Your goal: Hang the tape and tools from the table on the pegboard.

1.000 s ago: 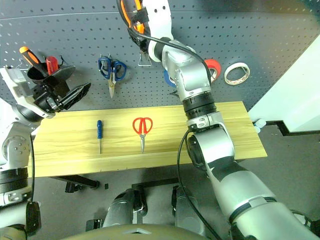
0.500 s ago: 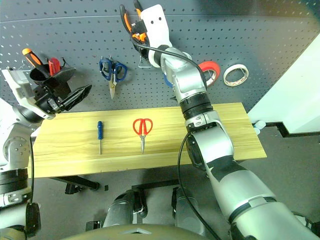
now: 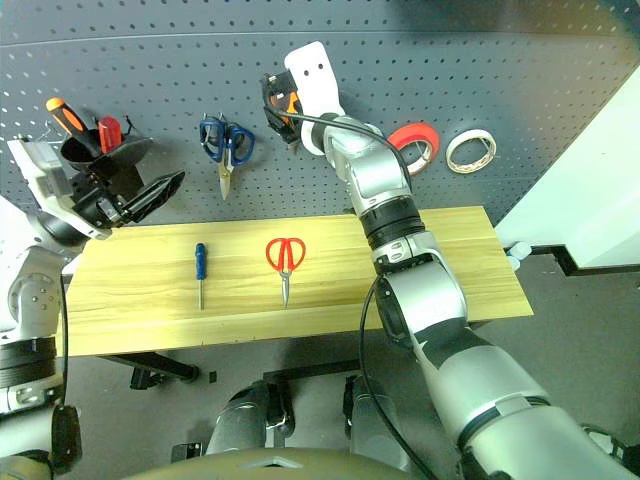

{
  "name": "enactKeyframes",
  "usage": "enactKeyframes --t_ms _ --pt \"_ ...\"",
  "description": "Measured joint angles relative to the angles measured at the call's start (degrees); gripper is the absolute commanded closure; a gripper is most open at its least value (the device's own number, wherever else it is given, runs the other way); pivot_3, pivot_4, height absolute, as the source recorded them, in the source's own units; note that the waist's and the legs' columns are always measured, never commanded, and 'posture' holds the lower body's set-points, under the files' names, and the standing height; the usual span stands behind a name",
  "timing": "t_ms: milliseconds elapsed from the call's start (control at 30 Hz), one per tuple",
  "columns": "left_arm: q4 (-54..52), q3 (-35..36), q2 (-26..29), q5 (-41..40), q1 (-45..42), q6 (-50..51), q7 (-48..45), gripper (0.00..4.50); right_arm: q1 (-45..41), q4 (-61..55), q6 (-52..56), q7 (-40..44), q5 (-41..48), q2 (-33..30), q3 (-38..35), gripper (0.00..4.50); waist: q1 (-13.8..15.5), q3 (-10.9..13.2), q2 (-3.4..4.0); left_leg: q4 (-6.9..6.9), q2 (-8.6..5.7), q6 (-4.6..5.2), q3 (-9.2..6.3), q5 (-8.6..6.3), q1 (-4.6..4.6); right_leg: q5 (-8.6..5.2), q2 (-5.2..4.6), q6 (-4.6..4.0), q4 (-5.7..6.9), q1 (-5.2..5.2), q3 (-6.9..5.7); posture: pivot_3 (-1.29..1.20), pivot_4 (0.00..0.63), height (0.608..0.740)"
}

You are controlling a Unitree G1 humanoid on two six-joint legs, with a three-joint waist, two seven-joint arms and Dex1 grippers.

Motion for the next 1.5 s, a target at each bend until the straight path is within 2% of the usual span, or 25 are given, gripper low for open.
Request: enactKeyframes --t_ms 233,400,533,767,867,1033,1167,1367,1500 --pt "0.0 0.0 0.0 0.0 0.0 0.0 0.0 0.4 0.0 -5.7 0.7 1.7 1.7 -2.3 -1.1 0.01 0.0 -0.4 -0.01 -0.01 0.0 0.0 -0.02 0.0 0.02 -0.01 -0.01 0.0 -0.01 0.02 0.0 -0.02 0.07 0.73" --pt "-0.1 -0.4 0.8 0.1 1.4 0.7 -0.3 0.4 1.8 -15.9 6.9 5.6 4.8 -6.2 -2.1 0.01 0.0 -0.6 0.0 -0.03 0.0 0.01 -0.03 -0.01 0.03 -0.02 -0.01 0.0 -0.01 0.03 0.01 -0.01 0.074 0.73" --pt "-0.3 -1.6 3.1 1.1 5.0 2.9 -0.5 0.4 5.4 -23.5 15.8 12.2 8.8 -12.8 -2.5 0.01 0.3 -0.7 0.01 -0.03 -0.01 0.03 -0.05 -0.03 0.04 -0.03 -0.04 0.0 -0.05 0.05 0.01 -0.02 0.083 0.73" --pt "-4.0 -3.3 4.0 2.4 10.4 8.1 2.5 0.4 14.4 -38.0 30.7 28.5 20.5 -25.0 -2.0 0.01 0.6 -0.8 0.05 -0.06 -0.01 0.28 -0.17 -0.19 0.13 -0.07 -0.12 -0.06 -0.06 0.06 0.03 -0.03 0.108 0.73" --pt "-5.9 -4.9 3.2 3.1 13.3 10.7 5.0 0.4 19.6 -43.5 33.9 32.8 23.2 -28.9 -0.1 0.01 0.8 -0.8 0.05 -0.05 0.0 0.41 -0.19 -0.27 0.25 -0.08 -0.16 -0.08 -0.08 0.15 0.04 -0.03 0.118 0.73" --pt "-9.7 -7.2 -0.2 3.2 14.8 16.2 11.0 0.4 30.6 -48.5 33.3 36.7 23.7 -32.2 3.9 0.01 1.9 -0.8 0.07 -0.08 0.01 0.64 -0.21 -0.42 0.58 -0.22 -0.33 -0.24 -0.16 0.48 0.03 -0.03 0.144 0.73" --pt "-10.6 -10.2 -4.2 5.6 14.9 19.0 17.9 0.4 34.0 -48.8 29.7 38.7 22.7 -33.6 5.9 0.01 2.4 -0.7 0.09 -0.08 0.0 0.72 -0.21 -0.49 0.82 -0.28 -0.36 -0.25 -0.24 0.69 0.04 -0.03 0.174 0.73" --pt "-12.6 -18.4 -11.5 11.6 15.0 23.1 28.3 0.4 35.7 -38.6 17.3 42.5 16.6 -33.6 9.7 0.01 3.3 -0.5 0.19 -0.03 -0.04 0.8 -0.26 -0.54 0.99 -0.41 -0.44 -0.35 -0.35 0.72 0.03 -0.03 0.236 0.73" --pt "-13.7 -23.0 -15.6 15.7 12.9 29.3 36.1 0.4 35.6 -32.0 12.5 43.2 13.8 -33.1 10.2 0.01 3.3 1.0 0.4 0.04 -0.04 0.82 -0.34 -0.55 1.06 -0.43 -0.55 -0.37 -0.32 0.78 0.05 -0.04 0.29 0.73"
